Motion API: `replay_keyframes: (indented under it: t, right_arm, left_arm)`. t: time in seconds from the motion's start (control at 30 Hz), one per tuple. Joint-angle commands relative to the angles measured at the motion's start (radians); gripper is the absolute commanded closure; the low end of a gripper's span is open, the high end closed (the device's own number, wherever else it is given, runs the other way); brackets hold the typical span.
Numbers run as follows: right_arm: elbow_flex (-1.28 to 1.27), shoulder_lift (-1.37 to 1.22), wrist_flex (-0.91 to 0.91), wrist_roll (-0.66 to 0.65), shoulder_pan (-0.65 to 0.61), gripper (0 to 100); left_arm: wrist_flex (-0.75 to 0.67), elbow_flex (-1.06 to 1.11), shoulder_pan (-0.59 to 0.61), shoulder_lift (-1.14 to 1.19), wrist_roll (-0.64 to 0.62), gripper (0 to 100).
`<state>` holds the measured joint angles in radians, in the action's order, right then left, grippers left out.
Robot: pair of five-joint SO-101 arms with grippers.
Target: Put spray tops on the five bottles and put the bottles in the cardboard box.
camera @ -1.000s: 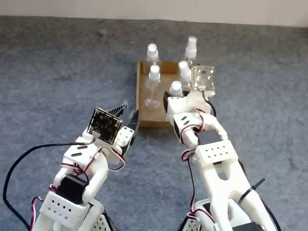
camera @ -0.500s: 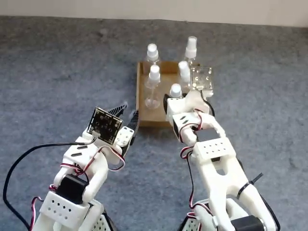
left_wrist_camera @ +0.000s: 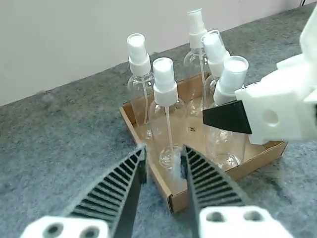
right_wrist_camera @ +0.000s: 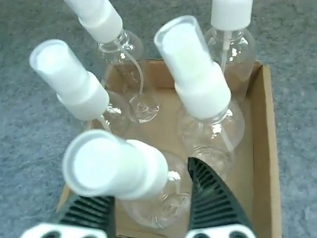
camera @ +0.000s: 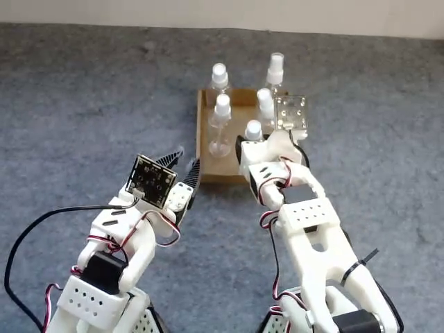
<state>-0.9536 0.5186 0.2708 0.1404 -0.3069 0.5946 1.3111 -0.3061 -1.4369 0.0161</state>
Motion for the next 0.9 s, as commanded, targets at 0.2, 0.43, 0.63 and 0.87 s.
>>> replay_keyframes:
  t: [0.2, 0.43, 0.63, 0.87]
  right_arm:
    - [0.013, 0.015, -0.01, 0.0, 0.002, 84.8]
    - [0.018, 0.015, 0.021, 0.0, 0.001, 78.0]
    - [0.022, 0.015, 0.064, 0.0, -0.015, 77.4]
    - [0.084, 0.015, 0.07, 0.0, -0.025, 77.4]
  left_arm:
    - [-0.023, -0.004, 0.007, 0.004, 0.003, 92]
    - [-0.023, -0.004, 0.007, 0.004, 0.003, 92]
    - [-0.023, -0.004, 0.007, 0.004, 0.003, 92]
    - [-0.023, -0.004, 0.007, 0.004, 0.005, 92]
